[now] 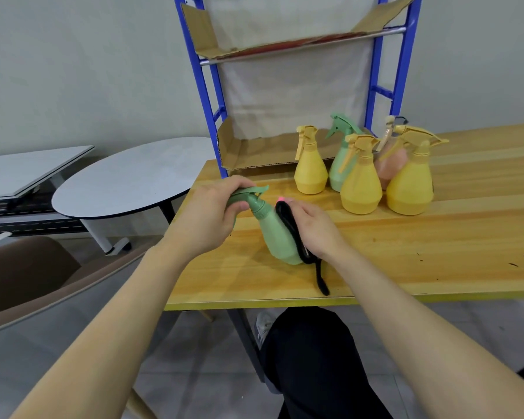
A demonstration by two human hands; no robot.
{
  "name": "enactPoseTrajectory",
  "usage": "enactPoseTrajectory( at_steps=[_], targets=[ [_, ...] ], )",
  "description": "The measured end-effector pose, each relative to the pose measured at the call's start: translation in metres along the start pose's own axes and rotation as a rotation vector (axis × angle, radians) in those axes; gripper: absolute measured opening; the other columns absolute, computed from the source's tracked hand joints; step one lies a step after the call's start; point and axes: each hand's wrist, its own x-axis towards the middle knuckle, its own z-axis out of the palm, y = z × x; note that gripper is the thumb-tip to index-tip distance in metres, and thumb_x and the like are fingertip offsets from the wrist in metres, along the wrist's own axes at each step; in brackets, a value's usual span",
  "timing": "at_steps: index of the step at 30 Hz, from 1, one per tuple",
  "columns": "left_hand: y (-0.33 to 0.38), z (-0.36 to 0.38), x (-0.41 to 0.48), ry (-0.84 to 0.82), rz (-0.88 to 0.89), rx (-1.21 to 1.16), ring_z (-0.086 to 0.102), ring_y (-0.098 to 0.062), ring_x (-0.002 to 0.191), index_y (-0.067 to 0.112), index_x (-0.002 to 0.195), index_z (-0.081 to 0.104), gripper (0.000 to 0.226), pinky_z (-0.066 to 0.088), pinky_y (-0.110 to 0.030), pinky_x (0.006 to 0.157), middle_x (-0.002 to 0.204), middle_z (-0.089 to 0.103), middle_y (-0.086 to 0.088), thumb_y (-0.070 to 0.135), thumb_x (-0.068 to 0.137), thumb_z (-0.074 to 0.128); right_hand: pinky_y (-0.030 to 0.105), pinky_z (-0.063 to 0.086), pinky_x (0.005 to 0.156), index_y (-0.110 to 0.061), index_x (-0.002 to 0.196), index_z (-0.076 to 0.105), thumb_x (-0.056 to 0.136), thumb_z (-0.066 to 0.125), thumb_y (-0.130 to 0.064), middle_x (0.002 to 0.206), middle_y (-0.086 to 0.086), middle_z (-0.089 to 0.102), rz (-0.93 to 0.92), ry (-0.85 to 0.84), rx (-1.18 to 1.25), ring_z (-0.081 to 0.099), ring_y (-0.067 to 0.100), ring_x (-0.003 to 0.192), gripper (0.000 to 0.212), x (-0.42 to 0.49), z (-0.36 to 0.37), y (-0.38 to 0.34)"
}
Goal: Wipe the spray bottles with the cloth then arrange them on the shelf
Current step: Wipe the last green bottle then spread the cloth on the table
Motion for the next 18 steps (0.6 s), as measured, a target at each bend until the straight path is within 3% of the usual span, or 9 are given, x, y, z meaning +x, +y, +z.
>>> enactPoseTrajectory(
  at_steps=[2,4,7,9,12,14,16,18],
  targets=[
    [-0.001,0.006,-0.002,0.037,0.012,0.002,0.066,-0.014,0.098,0.019,0.132,0.065,0.030,0.053,-0.031,0.089,0.115,0.072,0.008,0.011,0.104,0.067,0.043,0.049,0.104,-0.021,0.131,0.073,0.111,0.036,-0.054,0.126,0.005,0.074,0.082,0.039,0.036,0.065,0.024,0.117,0.053,0.000,-0.001,0.003],
    [-0.001,0.013,-0.009,0.091,0.005,-0.025,0.067,-0.015,0.102,0.016,0.133,0.065,0.031,0.052,-0.027,0.091,0.120,0.072,0.006,0.006,0.103,0.067,0.047,0.052,0.100,-0.014,0.120,0.074,0.110,0.036,-0.060,0.107,0.007,0.074,0.134,0.091,0.026,0.066,0.025,0.103,0.061,-0.002,0.000,0.003],
    [0.002,0.026,-0.021,0.181,-0.023,-0.043,0.061,-0.007,0.100,0.014,0.132,0.065,0.031,0.045,-0.010,0.089,0.117,0.068,0.009,0.002,0.102,0.066,0.050,0.056,0.095,-0.014,0.106,0.074,0.105,0.034,-0.069,0.099,0.006,0.074,0.243,0.165,0.066,0.069,0.026,0.097,0.068,0.002,-0.001,0.006],
    [0.004,0.032,-0.023,0.253,-0.034,-0.050,0.056,0.000,0.099,0.010,0.131,0.065,0.031,0.040,-0.003,0.090,0.116,0.067,0.009,0.000,0.102,0.066,0.054,0.059,0.095,-0.014,0.106,0.074,0.100,0.037,-0.073,0.100,0.009,0.077,0.392,0.160,0.233,0.073,0.032,0.098,0.070,0.008,-0.004,0.010],
    [0.006,0.035,-0.018,0.343,-0.050,-0.046,0.058,-0.002,0.104,0.007,0.131,0.065,0.030,0.038,-0.001,0.094,0.118,0.068,0.006,0.002,0.102,0.066,0.061,0.063,0.089,-0.014,0.114,0.072,0.102,0.044,-0.069,0.100,0.020,0.080,0.582,0.078,0.599,0.078,0.043,0.092,0.063,0.010,-0.013,0.011],
    [0.007,0.035,-0.011,0.390,-0.051,-0.042,0.057,-0.001,0.102,0.006,0.130,0.064,0.027,0.038,-0.001,0.093,0.116,0.066,0.009,0.003,0.103,0.066,0.056,0.066,0.075,-0.009,0.121,0.068,0.110,0.040,-0.060,0.098,0.026,0.079,0.580,0.021,0.734,0.078,0.044,0.080,0.059,0.006,-0.018,0.009],
    [0.009,0.035,-0.003,0.429,-0.057,-0.036,0.054,0.004,0.099,0.004,0.127,0.064,0.025,0.037,0.000,0.091,0.113,0.065,0.010,0.003,0.103,0.067,0.042,0.065,0.063,0.000,0.120,0.068,0.114,0.041,-0.045,0.088,0.020,0.080,0.553,0.039,0.714,0.077,0.033,0.067,0.053,0.001,-0.023,0.011],
    [0.009,0.037,0.006,0.460,-0.067,-0.043,0.055,0.002,0.096,0.004,0.125,0.065,0.023,0.039,-0.002,0.089,0.111,0.065,0.010,0.004,0.103,0.067,0.037,0.063,0.069,-0.002,0.112,0.074,0.112,0.044,-0.046,0.085,0.010,0.082,0.534,0.070,0.597,0.080,0.026,0.076,0.053,-0.001,-0.030,0.017]
  ],
)
